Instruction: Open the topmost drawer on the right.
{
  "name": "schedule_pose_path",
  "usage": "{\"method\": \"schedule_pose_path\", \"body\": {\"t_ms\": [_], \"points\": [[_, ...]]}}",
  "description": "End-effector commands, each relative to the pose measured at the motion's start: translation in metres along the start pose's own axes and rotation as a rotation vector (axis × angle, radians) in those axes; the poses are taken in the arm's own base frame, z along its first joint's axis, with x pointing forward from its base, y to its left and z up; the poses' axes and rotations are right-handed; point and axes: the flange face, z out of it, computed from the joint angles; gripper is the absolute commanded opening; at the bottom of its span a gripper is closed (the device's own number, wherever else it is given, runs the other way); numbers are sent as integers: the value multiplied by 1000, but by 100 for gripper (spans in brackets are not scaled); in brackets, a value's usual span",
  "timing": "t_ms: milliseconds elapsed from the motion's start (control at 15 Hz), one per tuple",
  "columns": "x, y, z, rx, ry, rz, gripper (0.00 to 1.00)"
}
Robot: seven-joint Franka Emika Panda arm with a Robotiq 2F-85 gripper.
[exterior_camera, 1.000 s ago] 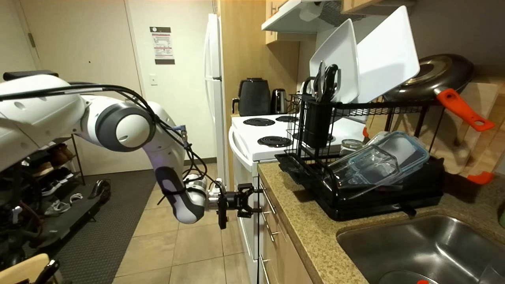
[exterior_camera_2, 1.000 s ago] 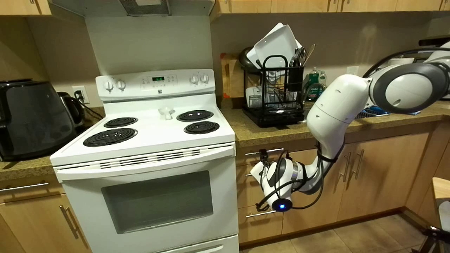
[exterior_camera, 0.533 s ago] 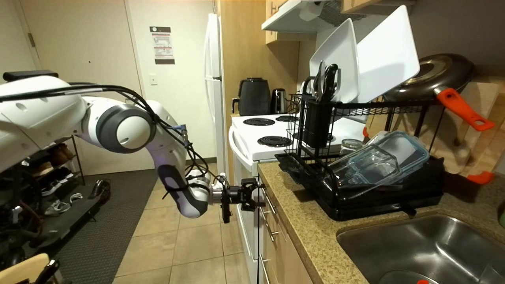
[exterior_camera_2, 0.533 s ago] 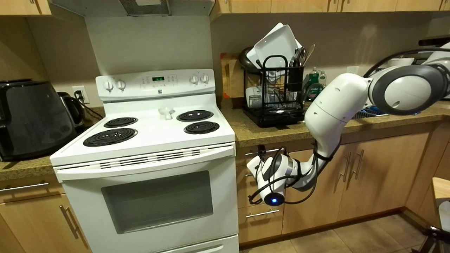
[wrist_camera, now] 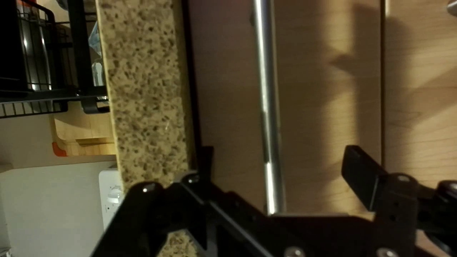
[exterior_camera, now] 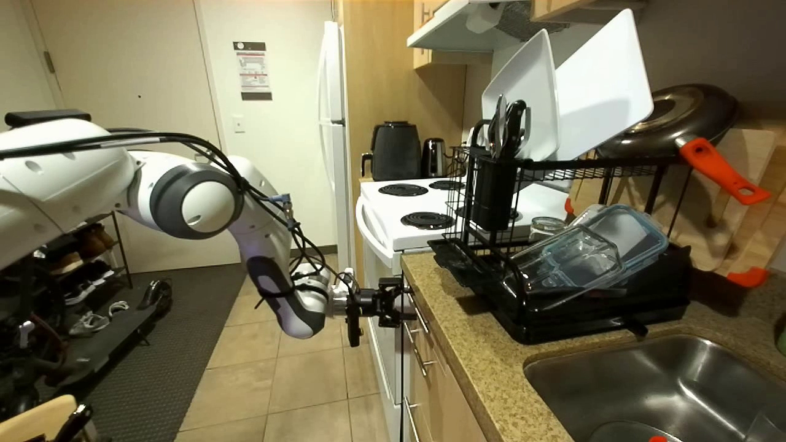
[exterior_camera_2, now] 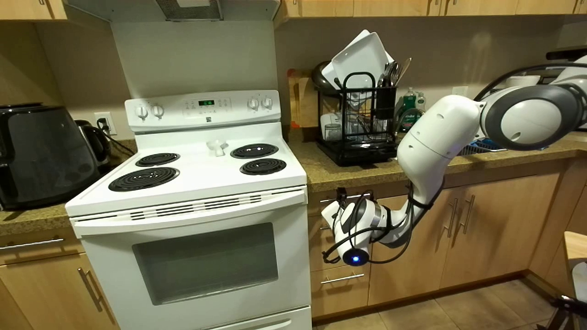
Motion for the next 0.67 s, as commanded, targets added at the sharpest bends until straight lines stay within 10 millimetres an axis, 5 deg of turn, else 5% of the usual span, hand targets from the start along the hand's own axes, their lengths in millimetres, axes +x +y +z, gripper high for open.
{"method": "schedule_pose_path", "body": {"t_ms": [0, 600], "points": [[-4, 1, 8, 1, -32, 26, 60], [-5, 1, 6, 6, -47, 32, 3]]}}
